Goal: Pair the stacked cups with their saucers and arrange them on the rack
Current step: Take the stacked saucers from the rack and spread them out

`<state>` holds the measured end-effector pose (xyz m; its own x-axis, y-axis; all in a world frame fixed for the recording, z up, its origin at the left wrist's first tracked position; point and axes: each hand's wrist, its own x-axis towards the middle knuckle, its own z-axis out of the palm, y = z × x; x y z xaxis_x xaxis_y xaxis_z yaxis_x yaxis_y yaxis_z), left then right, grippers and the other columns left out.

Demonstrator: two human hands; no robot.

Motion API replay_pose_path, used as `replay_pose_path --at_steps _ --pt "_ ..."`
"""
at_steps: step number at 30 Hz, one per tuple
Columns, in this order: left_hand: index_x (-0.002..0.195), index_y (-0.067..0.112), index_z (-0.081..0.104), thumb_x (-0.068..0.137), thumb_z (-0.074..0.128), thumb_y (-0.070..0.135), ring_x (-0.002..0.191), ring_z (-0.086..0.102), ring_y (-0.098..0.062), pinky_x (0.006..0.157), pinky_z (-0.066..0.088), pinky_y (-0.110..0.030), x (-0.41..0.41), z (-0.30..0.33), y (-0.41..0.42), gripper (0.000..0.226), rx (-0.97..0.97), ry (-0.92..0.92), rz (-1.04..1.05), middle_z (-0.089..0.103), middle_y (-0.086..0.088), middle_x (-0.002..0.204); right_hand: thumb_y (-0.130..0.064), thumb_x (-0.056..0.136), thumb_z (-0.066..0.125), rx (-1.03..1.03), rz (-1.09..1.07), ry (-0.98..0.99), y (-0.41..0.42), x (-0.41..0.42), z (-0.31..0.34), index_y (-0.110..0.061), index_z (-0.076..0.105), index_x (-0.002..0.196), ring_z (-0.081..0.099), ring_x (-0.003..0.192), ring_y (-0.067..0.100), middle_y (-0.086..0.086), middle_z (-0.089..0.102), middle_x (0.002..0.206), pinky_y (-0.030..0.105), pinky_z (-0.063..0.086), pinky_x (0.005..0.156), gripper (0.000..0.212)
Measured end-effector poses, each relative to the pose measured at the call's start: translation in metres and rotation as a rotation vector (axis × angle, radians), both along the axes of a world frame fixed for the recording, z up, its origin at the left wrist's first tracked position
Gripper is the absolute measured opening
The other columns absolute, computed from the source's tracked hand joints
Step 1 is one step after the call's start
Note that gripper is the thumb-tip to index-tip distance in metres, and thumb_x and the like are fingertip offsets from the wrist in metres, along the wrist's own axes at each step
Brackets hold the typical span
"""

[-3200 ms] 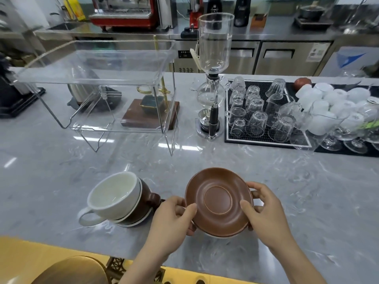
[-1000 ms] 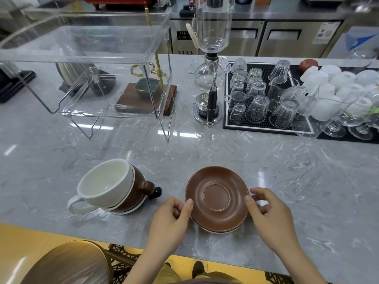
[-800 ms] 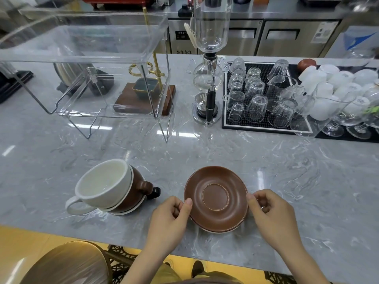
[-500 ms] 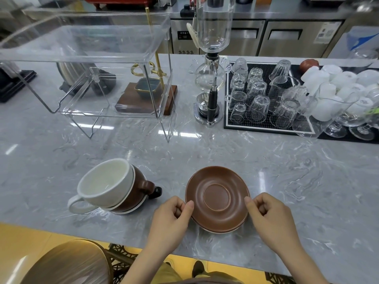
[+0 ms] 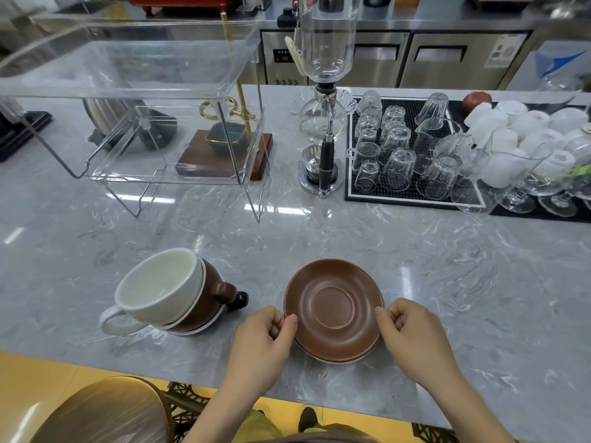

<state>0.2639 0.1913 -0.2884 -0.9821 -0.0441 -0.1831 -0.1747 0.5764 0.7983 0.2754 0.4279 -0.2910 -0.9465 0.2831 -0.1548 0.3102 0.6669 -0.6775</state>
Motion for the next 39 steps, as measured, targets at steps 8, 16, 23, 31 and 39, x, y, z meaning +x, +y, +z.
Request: replay_pose_path --at_steps 8,16,23,31,39 --pt "0.07 0.004 0.057 0.096 0.064 0.029 0.061 0.059 -0.036 0.061 0.048 -0.052 0.0 0.001 0.002 0.037 -0.009 0.026 -0.007 0.06 -0.019 0.06 -0.028 0.092 0.059 -0.031 -0.001 -0.034 -0.002 -0.002 0.004 -0.006 0.054 0.066 0.046 0.049 0.014 -0.001 0.05 0.051 0.032 0.038 0.051 0.034" --pt "0.071 0.002 0.058 0.095 0.064 0.028 0.062 0.059 -0.039 0.06 0.05 -0.057 0.0 -0.002 0.0 0.037 0.02 0.036 -0.018 0.057 -0.02 0.061 -0.018 0.088 0.061 -0.08 -0.017 -0.003 -0.003 -0.002 0.006 0.001 0.05 0.065 0.037 0.05 0.013 0.001 0.043 0.051 0.031 0.033 0.051 0.032" --pt "0.068 0.006 0.055 0.095 0.064 0.03 0.055 0.058 -0.034 0.055 0.049 -0.05 -0.004 0.004 0.002 0.037 0.086 0.053 -0.033 0.057 -0.018 0.057 -0.015 0.088 0.062 -0.216 -0.074 0.091 0.004 -0.001 0.008 0.004 0.05 0.065 0.032 0.046 0.007 0.003 0.04 0.051 0.02 0.03 0.045 0.033" --pt "0.066 0.011 0.058 0.092 0.064 0.034 0.047 0.045 -0.008 0.051 0.038 -0.026 -0.06 0.029 0.036 0.036 0.063 0.097 -0.167 0.055 -0.002 0.051 -0.017 0.092 0.063 -0.383 -0.224 0.266 0.034 -0.015 0.021 0.001 0.052 0.062 0.045 0.039 0.016 0.019 0.053 0.047 0.027 0.04 0.046 0.037" --pt "0.066 0.014 0.064 0.092 0.068 0.03 0.055 0.055 -0.011 0.054 0.04 -0.022 -0.13 0.031 0.099 0.031 -0.061 0.121 -0.354 0.063 0.001 0.058 -0.017 0.094 0.062 -0.495 -0.395 0.292 0.077 -0.029 0.006 0.004 0.057 0.069 0.05 0.041 0.017 0.001 0.054 0.045 0.022 0.041 0.04 0.033"
